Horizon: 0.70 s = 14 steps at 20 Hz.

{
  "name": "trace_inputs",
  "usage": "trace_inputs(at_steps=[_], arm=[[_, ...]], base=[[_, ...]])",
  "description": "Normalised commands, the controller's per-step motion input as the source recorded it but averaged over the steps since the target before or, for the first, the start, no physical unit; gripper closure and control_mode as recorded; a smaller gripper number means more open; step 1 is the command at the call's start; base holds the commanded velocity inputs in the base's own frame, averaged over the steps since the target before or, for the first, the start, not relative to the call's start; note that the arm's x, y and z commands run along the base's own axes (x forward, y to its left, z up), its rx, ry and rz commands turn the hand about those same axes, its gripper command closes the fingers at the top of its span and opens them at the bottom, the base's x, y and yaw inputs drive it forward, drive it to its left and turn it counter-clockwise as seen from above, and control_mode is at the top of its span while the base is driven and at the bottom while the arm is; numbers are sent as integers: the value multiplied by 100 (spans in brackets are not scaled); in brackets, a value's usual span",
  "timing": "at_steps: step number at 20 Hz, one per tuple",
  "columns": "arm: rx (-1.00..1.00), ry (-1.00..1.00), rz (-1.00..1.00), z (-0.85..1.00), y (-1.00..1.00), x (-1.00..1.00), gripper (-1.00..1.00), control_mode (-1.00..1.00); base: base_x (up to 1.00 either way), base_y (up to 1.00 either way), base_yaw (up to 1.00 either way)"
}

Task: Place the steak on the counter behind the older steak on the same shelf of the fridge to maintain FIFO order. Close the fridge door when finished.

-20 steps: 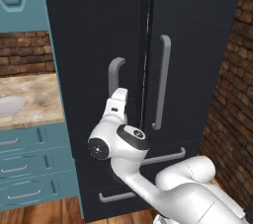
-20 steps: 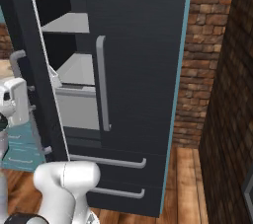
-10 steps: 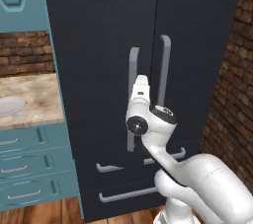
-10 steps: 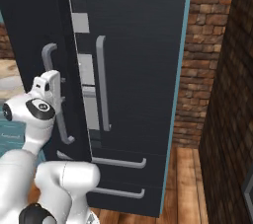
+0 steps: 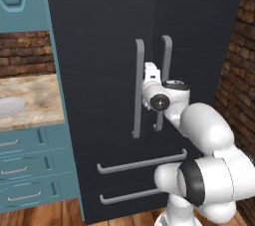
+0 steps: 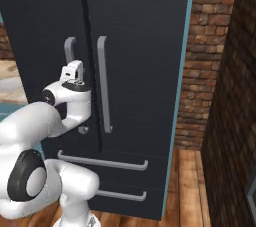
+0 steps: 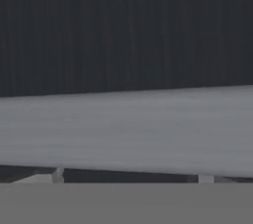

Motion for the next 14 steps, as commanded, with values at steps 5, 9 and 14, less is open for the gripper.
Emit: trace_inputs(at_steps=[5, 9, 14], arm=[[0, 0, 8, 25, 0, 72, -100, -100], [0, 2, 5, 29, 0, 69, -100, -100], [0, 6, 5, 7, 0, 84, -100, -100]], base=[[0, 0, 0], [0, 0, 0], [0, 0, 0]])
